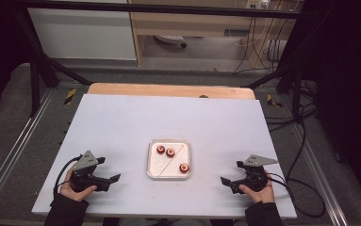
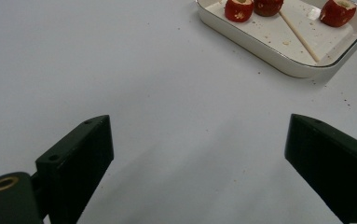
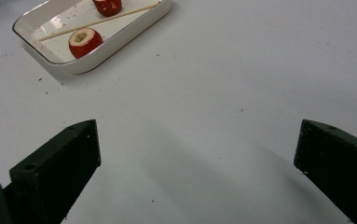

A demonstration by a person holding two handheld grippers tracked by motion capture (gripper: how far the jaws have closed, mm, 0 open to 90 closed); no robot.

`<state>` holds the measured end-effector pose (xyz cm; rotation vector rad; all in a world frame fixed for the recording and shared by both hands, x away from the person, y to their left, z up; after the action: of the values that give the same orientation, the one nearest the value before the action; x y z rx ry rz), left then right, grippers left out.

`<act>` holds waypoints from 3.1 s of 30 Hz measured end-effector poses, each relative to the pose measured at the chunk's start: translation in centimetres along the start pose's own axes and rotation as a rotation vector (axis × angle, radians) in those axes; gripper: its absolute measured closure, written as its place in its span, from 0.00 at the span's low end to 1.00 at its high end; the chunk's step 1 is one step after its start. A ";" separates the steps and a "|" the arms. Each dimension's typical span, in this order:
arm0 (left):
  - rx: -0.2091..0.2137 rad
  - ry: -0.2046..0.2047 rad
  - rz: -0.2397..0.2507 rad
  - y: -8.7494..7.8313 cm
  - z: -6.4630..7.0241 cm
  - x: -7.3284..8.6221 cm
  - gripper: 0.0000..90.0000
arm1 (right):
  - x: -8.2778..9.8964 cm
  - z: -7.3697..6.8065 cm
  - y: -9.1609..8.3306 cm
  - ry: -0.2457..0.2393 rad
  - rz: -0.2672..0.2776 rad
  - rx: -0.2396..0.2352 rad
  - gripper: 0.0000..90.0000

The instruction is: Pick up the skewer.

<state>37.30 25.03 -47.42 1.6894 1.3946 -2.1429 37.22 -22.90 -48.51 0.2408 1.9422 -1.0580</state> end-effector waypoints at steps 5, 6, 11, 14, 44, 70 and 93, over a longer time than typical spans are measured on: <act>-0.001 0.006 -0.001 0.1 0.4 -0.2 0.08 | 0.0 0.0 0.0 -0.005 -0.003 0.001 0.01; -0.003 0.005 0.000 0.1 0.4 -0.3 0.08 | 0.0 0.0 0.0 -0.003 -0.002 0.001 0.01; 0.003 0.014 -0.004 0.3 0.8 -0.6 0.08 | 0.0 0.1 0.1 0.004 -0.002 0.003 0.01; 0.004 0.016 -0.006 0.5 1.0 -0.7 0.09 | 0.0 0.0 0.1 0.001 -0.001 0.000 0.01; 0.000 0.037 -0.029 2.5 3.7 -3.4 0.12 | -0.1 0.0 0.0 0.004 -0.003 0.006 0.01; 0.013 0.064 -0.092 7.6 8.0 -8.7 0.21 | 0.0 0.0 0.0 0.008 -0.007 0.006 0.01; 0.010 0.039 -0.170 12.1 10.1 -9.0 0.76 | 0.0 0.0 0.0 0.007 -0.006 0.004 0.01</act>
<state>40.04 7.10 -47.56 1.6811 1.5949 -2.2171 37.22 -22.86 -48.50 0.2419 1.9483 -1.0662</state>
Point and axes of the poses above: each handheld gripper's, and its own axes: y roughly forward along the jaws, x roughly out of its underside, z roughly to its right, the point moved 5 cm from there along y, roughly forward along the jaws, and after that the axes turned 5 degrees about y, right-handed, at the moved point
